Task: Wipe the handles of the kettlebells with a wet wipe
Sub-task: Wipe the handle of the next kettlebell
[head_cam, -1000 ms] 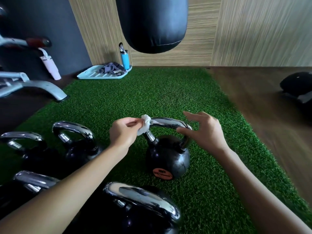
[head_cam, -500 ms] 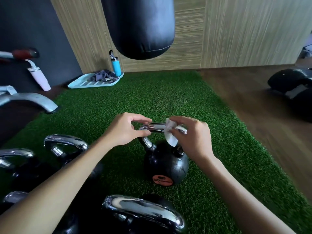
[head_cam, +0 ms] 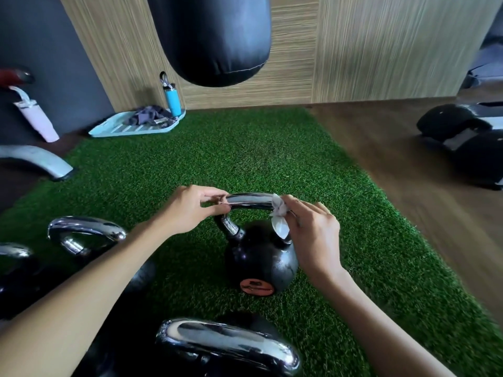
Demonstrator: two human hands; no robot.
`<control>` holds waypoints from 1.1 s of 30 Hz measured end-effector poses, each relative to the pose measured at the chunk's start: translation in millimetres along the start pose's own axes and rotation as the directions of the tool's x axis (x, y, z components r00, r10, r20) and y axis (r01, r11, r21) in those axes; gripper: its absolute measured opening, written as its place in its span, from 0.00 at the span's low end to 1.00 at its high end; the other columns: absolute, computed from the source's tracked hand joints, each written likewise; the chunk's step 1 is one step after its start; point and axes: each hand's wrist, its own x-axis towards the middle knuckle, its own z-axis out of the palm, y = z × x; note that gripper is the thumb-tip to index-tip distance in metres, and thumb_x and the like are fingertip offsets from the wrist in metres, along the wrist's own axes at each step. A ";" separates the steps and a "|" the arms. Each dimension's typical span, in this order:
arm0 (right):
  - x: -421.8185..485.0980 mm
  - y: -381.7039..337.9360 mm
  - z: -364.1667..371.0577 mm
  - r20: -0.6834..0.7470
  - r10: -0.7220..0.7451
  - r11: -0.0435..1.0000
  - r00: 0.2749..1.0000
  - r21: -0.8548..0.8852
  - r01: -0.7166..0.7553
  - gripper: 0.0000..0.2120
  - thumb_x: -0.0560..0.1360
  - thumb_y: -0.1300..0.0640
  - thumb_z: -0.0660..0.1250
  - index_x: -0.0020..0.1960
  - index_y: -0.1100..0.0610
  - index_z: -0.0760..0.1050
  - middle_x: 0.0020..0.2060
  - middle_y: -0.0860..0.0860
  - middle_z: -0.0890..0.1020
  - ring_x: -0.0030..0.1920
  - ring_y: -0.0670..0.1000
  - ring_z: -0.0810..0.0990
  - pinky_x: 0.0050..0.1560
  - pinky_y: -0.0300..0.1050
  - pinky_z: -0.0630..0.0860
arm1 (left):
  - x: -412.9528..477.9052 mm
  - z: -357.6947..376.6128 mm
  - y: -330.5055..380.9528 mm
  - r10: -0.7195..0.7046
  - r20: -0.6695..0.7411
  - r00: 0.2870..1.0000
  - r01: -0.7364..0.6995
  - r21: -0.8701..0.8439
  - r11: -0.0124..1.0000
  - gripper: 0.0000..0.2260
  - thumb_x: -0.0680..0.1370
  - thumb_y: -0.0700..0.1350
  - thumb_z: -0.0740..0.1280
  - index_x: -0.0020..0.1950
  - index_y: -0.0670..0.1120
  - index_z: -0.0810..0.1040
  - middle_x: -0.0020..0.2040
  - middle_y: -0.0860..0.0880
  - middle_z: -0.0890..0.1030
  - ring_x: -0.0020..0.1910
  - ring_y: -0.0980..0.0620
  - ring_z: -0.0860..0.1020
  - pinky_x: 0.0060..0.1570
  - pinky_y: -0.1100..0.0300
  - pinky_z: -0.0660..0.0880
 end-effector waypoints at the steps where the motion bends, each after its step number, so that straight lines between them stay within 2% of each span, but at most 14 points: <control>1: -0.5 0.2 0.5 -0.006 -0.012 1.000 1.000 -0.008 0.012 0.12 0.75 0.63 0.72 0.58 0.56 0.83 0.48 0.50 0.87 0.39 0.57 0.81 0.41 0.54 0.80 | -0.6 2.6 -1.2 0.002 -0.019 1.000 -0.003 -0.012 1.000 0.23 0.73 0.64 0.70 0.67 0.61 0.79 0.63 0.57 0.82 0.53 0.61 0.83 0.42 0.68 0.78; 3: -0.5 1.0 2.6 -0.019 -0.031 0.999 0.999 -0.019 0.031 0.13 0.75 0.63 0.71 0.59 0.57 0.83 0.50 0.52 0.87 0.40 0.57 0.82 0.41 0.53 0.81 | -2.8 4.7 -0.5 0.014 -0.048 0.999 -0.014 -0.002 1.000 0.22 0.71 0.69 0.68 0.64 0.66 0.78 0.64 0.56 0.81 0.50 0.54 0.85 0.38 0.61 0.82; 7: 6.1 0.3 5.8 -0.033 0.001 0.997 0.999 0.072 0.002 0.14 0.76 0.67 0.71 0.60 0.58 0.83 0.52 0.52 0.87 0.45 0.52 0.86 0.45 0.48 0.84 | -12.7 11.2 1.8 -0.030 -0.123 0.992 0.032 0.018 0.999 0.23 0.74 0.62 0.71 0.67 0.58 0.79 0.65 0.53 0.80 0.47 0.55 0.85 0.23 0.75 0.69; 9: 17.2 7.6 6.7 0.003 0.016 0.993 1.000 0.117 -0.016 0.12 0.76 0.66 0.71 0.58 0.58 0.84 0.46 0.52 0.88 0.39 0.46 0.84 0.42 0.44 0.83 | -23.3 16.6 5.7 -0.052 -0.187 0.981 0.059 0.034 0.998 0.24 0.73 0.64 0.72 0.67 0.57 0.80 0.64 0.52 0.81 0.44 0.54 0.86 0.25 0.72 0.73; 13: 48.6 27.0 13.7 0.143 -0.035 0.989 0.989 0.144 0.014 0.06 0.75 0.65 0.72 0.51 0.60 0.84 0.40 0.53 0.87 0.35 0.50 0.85 0.38 0.49 0.83 | -48.4 30.8 16.4 -0.068 -0.272 0.960 0.071 0.003 0.997 0.20 0.72 0.66 0.72 0.58 0.56 0.85 0.56 0.58 0.84 0.36 0.56 0.86 0.32 0.59 0.82; 16: 65.1 27.3 17.8 0.208 -0.064 0.977 0.976 0.214 0.019 0.12 0.74 0.62 0.74 0.57 0.56 0.84 0.46 0.44 0.86 0.39 0.38 0.82 0.42 0.25 0.76 | -59.4 29.6 23.0 -0.060 -0.240 0.969 0.046 -0.064 0.997 0.21 0.71 0.64 0.74 0.60 0.56 0.84 0.53 0.59 0.85 0.34 0.64 0.83 0.29 0.69 0.77; 19: 64.3 31.8 20.8 0.173 0.166 0.947 0.971 0.245 -0.206 0.12 0.75 0.57 0.74 0.58 0.53 0.83 0.43 0.40 0.84 0.40 0.33 0.81 0.39 0.22 0.74 | -54.4 13.1 18.6 0.019 -0.104 0.994 -0.027 -0.073 0.997 0.26 0.70 0.62 0.76 0.67 0.62 0.78 0.53 0.60 0.85 0.30 0.66 0.81 0.29 0.71 0.75; 22: 45.2 39.2 30.1 0.098 0.418 0.871 0.903 0.241 -0.429 0.09 0.76 0.52 0.73 0.56 0.51 0.83 0.35 0.39 0.81 0.35 0.39 0.83 0.33 0.27 0.76 | -41.7 -1.7 12.5 0.097 0.064 0.993 -0.099 0.023 0.995 0.31 0.68 0.62 0.77 0.69 0.71 0.71 0.43 0.69 0.82 0.24 0.52 0.76 0.38 0.47 0.83; 24: 35.3 39.8 40.8 0.138 0.476 0.847 0.868 0.191 -0.495 0.11 0.76 0.53 0.73 0.58 0.51 0.82 0.32 0.41 0.81 0.29 0.39 0.79 0.30 0.27 0.72 | -31.7 -11.2 12.2 0.127 0.147 0.981 -0.143 0.101 0.985 0.30 0.66 0.63 0.78 0.66 0.74 0.71 0.38 0.61 0.85 0.24 0.46 0.73 0.41 0.42 0.82; 25: 33.1 39.2 45.9 0.158 0.499 0.833 0.852 0.185 -0.522 0.11 0.76 0.54 0.73 0.58 0.51 0.82 0.31 0.43 0.81 0.27 0.39 0.76 0.29 0.27 0.71 | -26.7 -16.2 12.6 0.160 0.163 0.974 -0.181 0.124 0.976 0.31 0.65 0.64 0.78 0.65 0.73 0.72 0.43 0.59 0.87 0.24 0.48 0.74 0.40 0.45 0.82; 27: 32.4 37.2 54.6 0.169 0.554 0.794 0.815 0.187 -0.578 0.09 0.78 0.53 0.71 0.56 0.53 0.83 0.30 0.44 0.80 0.26 0.41 0.73 0.29 0.31 0.72 | -19.2 -24.6 16.9 0.246 0.183 0.952 -0.279 0.181 0.943 0.32 0.63 0.63 0.79 0.67 0.67 0.76 0.63 0.64 0.80 0.27 0.55 0.78 0.36 0.65 0.79; 29: 30.1 37.0 60.2 0.168 0.576 0.780 0.800 0.180 -0.600 0.08 0.78 0.53 0.70 0.52 0.56 0.84 0.30 0.43 0.79 0.27 0.43 0.72 0.33 0.40 0.77 | -14.3 -28.1 26.2 0.310 0.207 0.928 -0.358 0.266 0.895 0.33 0.63 0.62 0.79 0.67 0.61 0.78 0.68 0.68 0.73 0.36 0.64 0.79 0.38 0.77 0.71; 31: 22.4 38.9 63.6 0.225 0.556 0.779 0.800 0.194 -0.596 0.09 0.78 0.52 0.70 0.54 0.55 0.84 0.34 0.43 0.82 0.27 0.43 0.72 0.30 0.41 0.75 | -12.4 -29.1 34.1 0.344 0.250 0.905 -0.413 0.318 0.854 0.32 0.65 0.62 0.78 0.67 0.56 0.79 0.69 0.69 0.71 0.41 0.66 0.78 0.39 0.78 0.69; 33: 13.5 42.0 61.8 0.325 0.482 0.817 0.814 0.170 -0.552 0.12 0.78 0.53 0.71 0.60 0.54 0.82 0.42 0.44 0.85 0.25 0.43 0.70 0.24 0.37 0.70 | -10.7 -28.8 35.9 0.352 0.276 0.894 -0.436 0.364 0.823 0.31 0.65 0.64 0.76 0.66 0.57 0.80 0.70 0.72 0.69 0.35 0.64 0.77 0.34 0.76 0.66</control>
